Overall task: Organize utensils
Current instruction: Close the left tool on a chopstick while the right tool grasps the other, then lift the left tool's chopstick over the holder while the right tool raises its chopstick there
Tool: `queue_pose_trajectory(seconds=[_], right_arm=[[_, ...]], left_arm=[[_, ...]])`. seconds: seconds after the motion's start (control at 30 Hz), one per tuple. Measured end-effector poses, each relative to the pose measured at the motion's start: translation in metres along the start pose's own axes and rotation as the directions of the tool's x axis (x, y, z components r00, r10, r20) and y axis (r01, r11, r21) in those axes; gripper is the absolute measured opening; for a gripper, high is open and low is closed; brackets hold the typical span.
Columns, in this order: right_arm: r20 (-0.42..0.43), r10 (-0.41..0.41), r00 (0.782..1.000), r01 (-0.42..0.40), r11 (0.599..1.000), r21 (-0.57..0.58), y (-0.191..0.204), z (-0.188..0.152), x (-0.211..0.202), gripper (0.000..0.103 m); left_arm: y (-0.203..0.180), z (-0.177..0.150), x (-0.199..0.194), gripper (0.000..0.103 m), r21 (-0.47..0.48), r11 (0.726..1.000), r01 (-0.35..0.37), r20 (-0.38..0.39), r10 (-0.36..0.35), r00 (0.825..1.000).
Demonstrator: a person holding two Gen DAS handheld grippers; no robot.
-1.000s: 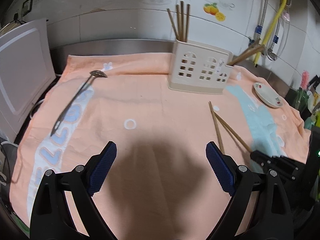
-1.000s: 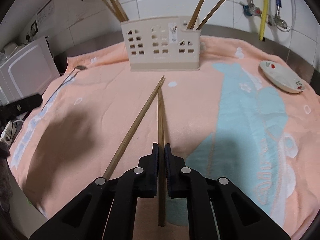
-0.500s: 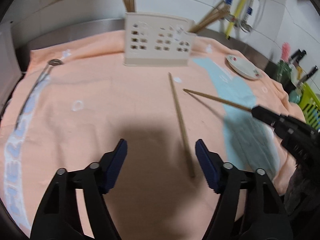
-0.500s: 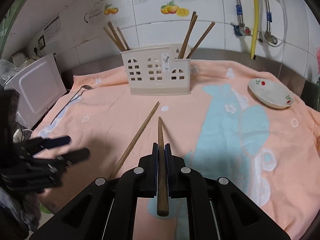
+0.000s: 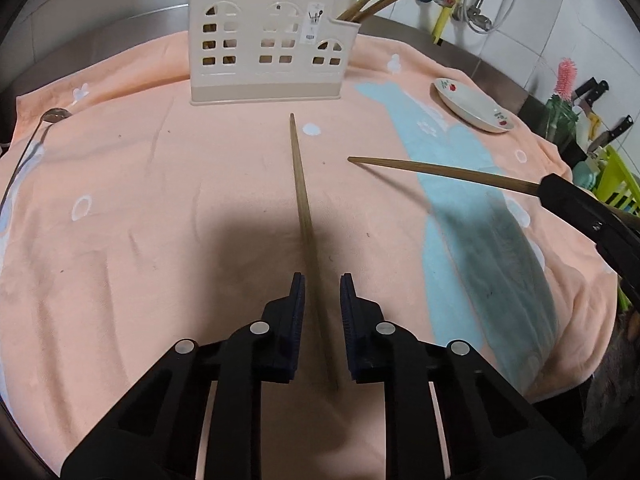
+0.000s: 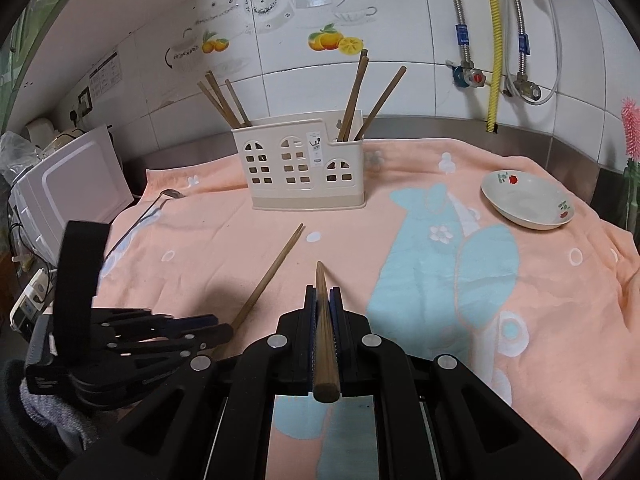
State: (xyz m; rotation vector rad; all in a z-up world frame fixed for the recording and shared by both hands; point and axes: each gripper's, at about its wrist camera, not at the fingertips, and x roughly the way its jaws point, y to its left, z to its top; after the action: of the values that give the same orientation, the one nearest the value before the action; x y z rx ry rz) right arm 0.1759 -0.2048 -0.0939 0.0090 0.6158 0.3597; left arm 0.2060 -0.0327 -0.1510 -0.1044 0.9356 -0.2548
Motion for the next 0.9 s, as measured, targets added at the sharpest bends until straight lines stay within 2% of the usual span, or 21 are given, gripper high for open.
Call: queue_pose_trajectory(seconds=[0.4,0.5,0.57,0.9], right_arm=[[0.000,0.002,1.000,-0.002,1.000,0.001,-0.003,0.001,0.001,0.007],[-0.002,0.002,1.000,-0.002,1.000,0.000,-0.003,0.001,0.002,0.007],[-0.003,0.001,1.000,-0.001,1.000,-0.002,-0.003,0.001,0.002,0.007],[-0.004,-0.001,1.000,0.001,1.000,-0.004,-0.002,0.001,0.003,0.007]], left_arm=[[-0.003,0.001,0.013,0.017,0.003,0.999,-0.033,-0.024,0.033,0.999],[-0.003,0.002,0.014,0.008,0.012,0.998,-0.056,-0.030,0.056,0.998],[-0.003,0.003,0.014,0.007,0.016,0.998,-0.060,-0.038,0.061,0.997],[-0.004,0.009,0.016,0.007,0.046,0.997,-0.066,-0.080,0.070,0.994]])
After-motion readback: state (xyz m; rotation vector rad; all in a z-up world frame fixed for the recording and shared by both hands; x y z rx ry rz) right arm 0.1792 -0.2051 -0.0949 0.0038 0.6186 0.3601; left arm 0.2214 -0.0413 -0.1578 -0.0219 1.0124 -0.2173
